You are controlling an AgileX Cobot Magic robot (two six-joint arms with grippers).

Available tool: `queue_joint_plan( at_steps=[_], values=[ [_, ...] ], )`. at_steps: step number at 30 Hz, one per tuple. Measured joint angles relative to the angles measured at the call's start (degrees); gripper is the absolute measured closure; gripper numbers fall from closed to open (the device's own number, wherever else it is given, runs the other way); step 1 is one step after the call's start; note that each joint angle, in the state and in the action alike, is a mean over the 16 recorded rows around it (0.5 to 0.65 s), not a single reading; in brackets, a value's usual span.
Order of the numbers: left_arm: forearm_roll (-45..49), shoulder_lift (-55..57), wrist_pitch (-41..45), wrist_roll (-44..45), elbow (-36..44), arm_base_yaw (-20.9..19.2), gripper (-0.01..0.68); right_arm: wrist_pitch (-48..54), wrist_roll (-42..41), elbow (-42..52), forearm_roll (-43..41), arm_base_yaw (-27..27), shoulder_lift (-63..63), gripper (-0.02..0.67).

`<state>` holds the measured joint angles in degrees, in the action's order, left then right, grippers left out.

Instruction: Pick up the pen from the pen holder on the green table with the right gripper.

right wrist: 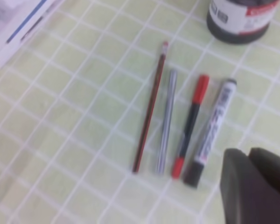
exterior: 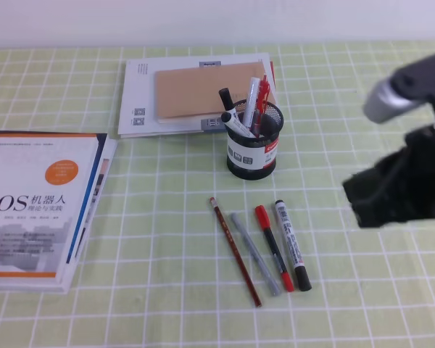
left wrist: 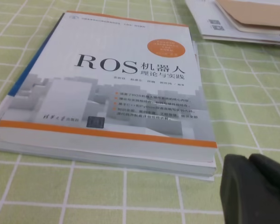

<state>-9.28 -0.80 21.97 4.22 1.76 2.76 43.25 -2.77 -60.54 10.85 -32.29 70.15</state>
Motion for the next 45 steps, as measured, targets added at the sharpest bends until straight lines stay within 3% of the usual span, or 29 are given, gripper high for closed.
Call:
queue_joint_plan(
  at_steps=[13,19,25,36,45],
  values=[
    [0.00,0.00,0.00,0.00,0.00,0.00,0.680,5.76,0.00,8.92,-1.16,0.02,-10.22,0.661],
    [0.00,0.00,0.00,0.00,0.00,0.00,0.680,3.24,-0.05,11.78,-3.21,1.55,-12.35,0.661],
    [0.00,0.00,0.00,0.00,0.00,0.00,0.680,-6.52,-0.14,21.27,-4.92,7.80,-19.62,0.661],
    [0.00,0.00,0.00,0.00,0.00,0.00,0.680,-30.80,-0.23,49.58,-4.85,25.41,-45.74,0.661],
    [0.00,0.00,0.00,0.00,0.00,0.00,0.680,-34.30,-0.23,60.87,-4.30,30.70,-63.99,0.661]
  ],
)
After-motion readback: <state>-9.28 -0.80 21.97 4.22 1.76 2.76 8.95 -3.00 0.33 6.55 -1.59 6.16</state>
